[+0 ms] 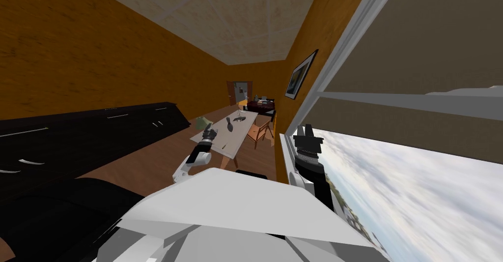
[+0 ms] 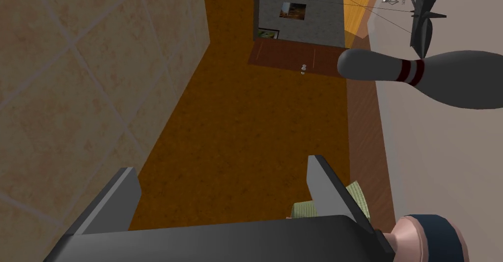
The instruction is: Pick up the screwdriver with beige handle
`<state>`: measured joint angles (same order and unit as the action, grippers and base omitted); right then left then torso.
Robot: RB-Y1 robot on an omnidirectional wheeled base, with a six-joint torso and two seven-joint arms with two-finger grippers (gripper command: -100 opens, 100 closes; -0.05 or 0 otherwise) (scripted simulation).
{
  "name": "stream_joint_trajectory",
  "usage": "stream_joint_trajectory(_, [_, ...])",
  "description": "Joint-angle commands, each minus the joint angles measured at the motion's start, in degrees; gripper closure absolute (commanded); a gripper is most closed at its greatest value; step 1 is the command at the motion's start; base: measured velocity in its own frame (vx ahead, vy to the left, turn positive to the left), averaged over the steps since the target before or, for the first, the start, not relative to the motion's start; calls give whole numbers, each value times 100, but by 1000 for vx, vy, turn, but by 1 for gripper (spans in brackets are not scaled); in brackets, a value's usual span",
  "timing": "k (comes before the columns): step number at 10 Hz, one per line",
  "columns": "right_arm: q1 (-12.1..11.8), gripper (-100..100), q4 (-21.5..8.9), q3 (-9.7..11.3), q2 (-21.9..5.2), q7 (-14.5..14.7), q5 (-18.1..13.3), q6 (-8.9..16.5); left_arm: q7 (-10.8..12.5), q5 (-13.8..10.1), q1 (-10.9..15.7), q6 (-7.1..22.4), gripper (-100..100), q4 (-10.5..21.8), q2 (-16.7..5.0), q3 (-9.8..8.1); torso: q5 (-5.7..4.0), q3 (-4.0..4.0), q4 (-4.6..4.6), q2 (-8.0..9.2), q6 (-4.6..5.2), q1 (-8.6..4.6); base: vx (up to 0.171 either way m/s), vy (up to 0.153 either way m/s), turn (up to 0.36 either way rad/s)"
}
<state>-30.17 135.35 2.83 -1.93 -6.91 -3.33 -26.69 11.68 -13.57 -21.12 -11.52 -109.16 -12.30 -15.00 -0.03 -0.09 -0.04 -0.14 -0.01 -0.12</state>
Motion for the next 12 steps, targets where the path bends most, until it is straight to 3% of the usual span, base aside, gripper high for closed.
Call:
stream_joint_trajectory(1, [0,0,0,0,0,0,0,0,35,-86,63,266,-100,286,-82,-131,0,0,0,0,0,0,54,-58,-14])
stream_joint_trajectory(2, [0,0,0,0,0,0,0,0,35,-86,63,266,-100,342,-82,-131,-1,-3,-1,-6,1,-8,48,-49,-4])
stream_joint_trajectory(3, [0,0,0,0,0,0,0,0,83,-172,138,518,-100,590,-183,-268,-1,-2,-1,-4,0,-5,53,-35,-14])
stream_joint_trajectory(6, [0,0,0,0,0,0,0,0,132,-254,216,785,-100,926,-282,-406,0,-5,-1,-9,0,-1,58,-37,-9])
stream_joint_trajectory(7, [0,0,0,0,0,0,0,0,183,-332,296,1049,-100,1076,-378,-545,0,-5,-2,-8,0,0,73,-39,-16])
stream_joint_trajectory(8, [0,0,0,0,0,0,0,0,183,-332,296,1049,-100,1233,-378,-545,0,-7,-2,-13,0,0,51,-39,-7])
stream_joint_trajectory(9, [0,0,0,0,0,0,0,0,237,-405,377,1249,-100,1463,-471,-683,0,-4,-2,-7,0,0,69,-53,-17])
stream_joint_trajectory(12, [0,0,0,0,0,0,0,0,291,-472,460,1579,-100,1839,-560,-821,-1,-8,-3,-14,1,-3,70,-38,-9])
